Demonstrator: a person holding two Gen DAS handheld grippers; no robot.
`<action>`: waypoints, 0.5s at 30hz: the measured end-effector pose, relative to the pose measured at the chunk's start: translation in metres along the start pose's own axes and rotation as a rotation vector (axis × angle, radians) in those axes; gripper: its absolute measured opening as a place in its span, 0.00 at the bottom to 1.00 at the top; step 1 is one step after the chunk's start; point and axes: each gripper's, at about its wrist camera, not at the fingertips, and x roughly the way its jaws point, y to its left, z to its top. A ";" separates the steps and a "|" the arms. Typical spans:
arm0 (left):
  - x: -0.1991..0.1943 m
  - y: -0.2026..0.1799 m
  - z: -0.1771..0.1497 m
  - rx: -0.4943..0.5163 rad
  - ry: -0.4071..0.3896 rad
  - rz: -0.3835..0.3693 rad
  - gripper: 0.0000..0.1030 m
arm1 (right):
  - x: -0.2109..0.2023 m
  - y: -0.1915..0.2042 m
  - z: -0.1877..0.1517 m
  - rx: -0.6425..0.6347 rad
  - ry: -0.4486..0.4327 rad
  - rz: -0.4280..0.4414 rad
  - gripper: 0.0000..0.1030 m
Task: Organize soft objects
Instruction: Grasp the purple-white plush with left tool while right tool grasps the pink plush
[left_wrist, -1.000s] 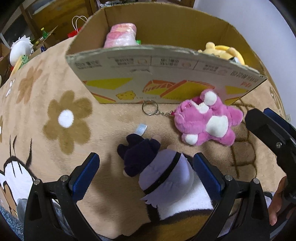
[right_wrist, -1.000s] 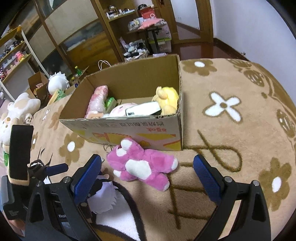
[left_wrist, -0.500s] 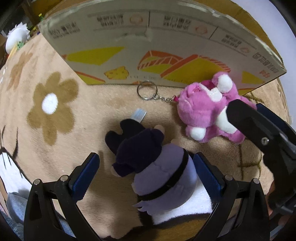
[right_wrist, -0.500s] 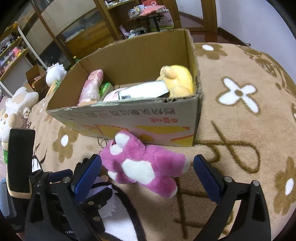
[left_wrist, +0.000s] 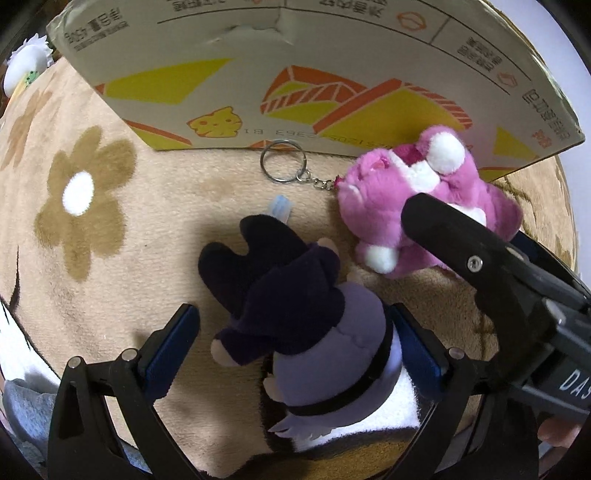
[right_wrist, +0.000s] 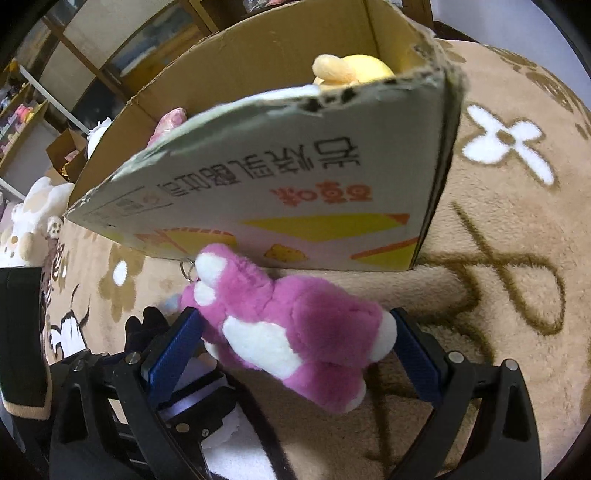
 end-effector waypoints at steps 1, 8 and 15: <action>0.000 -0.002 0.002 -0.002 0.000 -0.003 0.94 | 0.000 0.000 0.000 0.001 -0.005 0.000 1.00; -0.018 0.004 -0.009 -0.004 -0.053 -0.014 0.78 | -0.013 0.007 0.000 -0.038 -0.052 -0.011 0.72; -0.028 0.003 -0.013 0.058 -0.064 -0.001 0.66 | -0.027 0.008 -0.003 -0.035 -0.088 -0.019 0.46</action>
